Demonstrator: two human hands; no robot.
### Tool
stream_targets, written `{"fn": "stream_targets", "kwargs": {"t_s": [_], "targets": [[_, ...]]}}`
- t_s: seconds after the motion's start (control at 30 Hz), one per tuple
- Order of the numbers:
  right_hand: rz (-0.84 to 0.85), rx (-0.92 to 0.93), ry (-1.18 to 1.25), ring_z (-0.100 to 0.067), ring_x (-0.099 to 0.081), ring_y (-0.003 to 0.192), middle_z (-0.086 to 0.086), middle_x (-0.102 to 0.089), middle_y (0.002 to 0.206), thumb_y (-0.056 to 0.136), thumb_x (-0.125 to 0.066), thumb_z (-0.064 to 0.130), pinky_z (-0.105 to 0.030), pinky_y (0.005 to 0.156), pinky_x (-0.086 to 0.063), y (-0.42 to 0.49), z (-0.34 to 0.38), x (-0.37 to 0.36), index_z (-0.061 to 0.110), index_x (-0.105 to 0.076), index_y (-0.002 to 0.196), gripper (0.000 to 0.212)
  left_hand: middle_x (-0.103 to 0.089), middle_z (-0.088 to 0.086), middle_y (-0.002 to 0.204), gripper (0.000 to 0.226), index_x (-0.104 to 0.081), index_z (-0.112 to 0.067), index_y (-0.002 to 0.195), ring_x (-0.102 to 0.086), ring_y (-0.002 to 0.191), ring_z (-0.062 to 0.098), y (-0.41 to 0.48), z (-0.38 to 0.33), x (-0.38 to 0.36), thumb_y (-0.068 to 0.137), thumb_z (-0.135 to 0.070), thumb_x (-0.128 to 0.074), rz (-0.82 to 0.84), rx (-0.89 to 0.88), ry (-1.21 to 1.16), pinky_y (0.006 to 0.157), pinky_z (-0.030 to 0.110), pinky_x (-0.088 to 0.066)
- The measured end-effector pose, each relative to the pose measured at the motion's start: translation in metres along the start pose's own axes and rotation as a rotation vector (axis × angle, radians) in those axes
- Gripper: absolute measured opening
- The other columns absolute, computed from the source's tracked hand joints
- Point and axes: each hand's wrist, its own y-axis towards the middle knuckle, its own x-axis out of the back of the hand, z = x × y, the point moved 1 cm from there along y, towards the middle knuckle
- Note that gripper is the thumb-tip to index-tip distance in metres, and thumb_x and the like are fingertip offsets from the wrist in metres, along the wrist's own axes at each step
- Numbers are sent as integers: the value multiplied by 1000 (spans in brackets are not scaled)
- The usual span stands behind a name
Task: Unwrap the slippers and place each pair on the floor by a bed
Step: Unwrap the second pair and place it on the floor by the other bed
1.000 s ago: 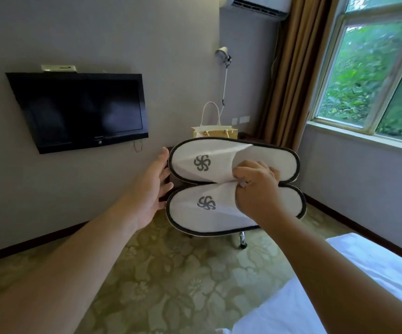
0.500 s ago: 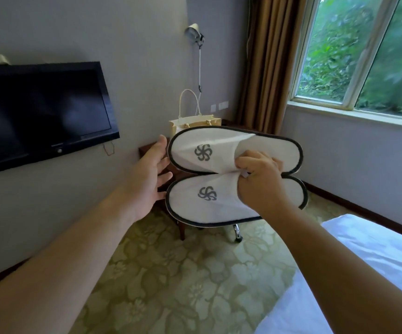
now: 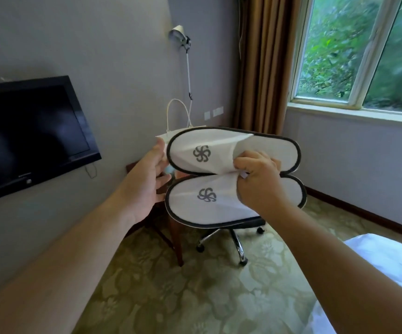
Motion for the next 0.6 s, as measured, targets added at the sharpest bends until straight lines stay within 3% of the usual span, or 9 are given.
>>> {"fn": "stream_targets", "kwargs": {"t_s": [0.07,0.23,0.3,0.4,0.47,0.6], "targets": [[3,6,-30,-25,-57,84,8,-66,82,71,-46,7,-36,78,-25,12,-17,0,17,-71,72,28,-62,-32,103,57,-59,-60,98,-52,106,7,22,-5,-11,51,-92,-57,37,8,8,68,36,-43],[-36,-59,-105,-25,-54,77,8,-62,74,65,-54,-6,-39,75,-31,38,-62,2,17,-66,64,26,-66,-26,108,63,-61,-54,102,-53,111,9,86,-15,-49,51,-89,-55,72,4,7,69,35,-48],[-49,-99,-149,-22,-53,77,10,-59,72,66,-56,-7,-36,74,-27,47,-83,4,18,-65,63,27,-65,-15,118,72,-63,-49,113,-49,117,12,117,-15,-64,53,-87,-56,131,1,-11,80,38,-48],[-62,-149,-221,-20,-51,78,9,-59,72,66,-56,-7,-33,73,-22,59,-117,5,19,-63,63,28,-61,-11,124,84,-58,-43,126,-48,117,19,162,-14,-88,54,-86,-58,219,-2,-8,75,39,-44],[-88,-167,-262,-18,-49,76,10,-58,71,67,-52,-3,-33,72,-20,70,-137,6,22,-61,62,27,-56,-10,134,87,-54,-43,131,-45,124,22,192,-14,-104,56,-86,-56,284,9,-16,82,44,-44],[-156,-219,-361,-19,-47,70,11,-52,65,63,-45,2,-34,68,-18,89,-173,8,28,-49,58,27,-54,-21,129,59,-56,-54,107,-44,126,18,249,-21,-139,58,-87,-55,416,38,-14,77,44,-45]]}}
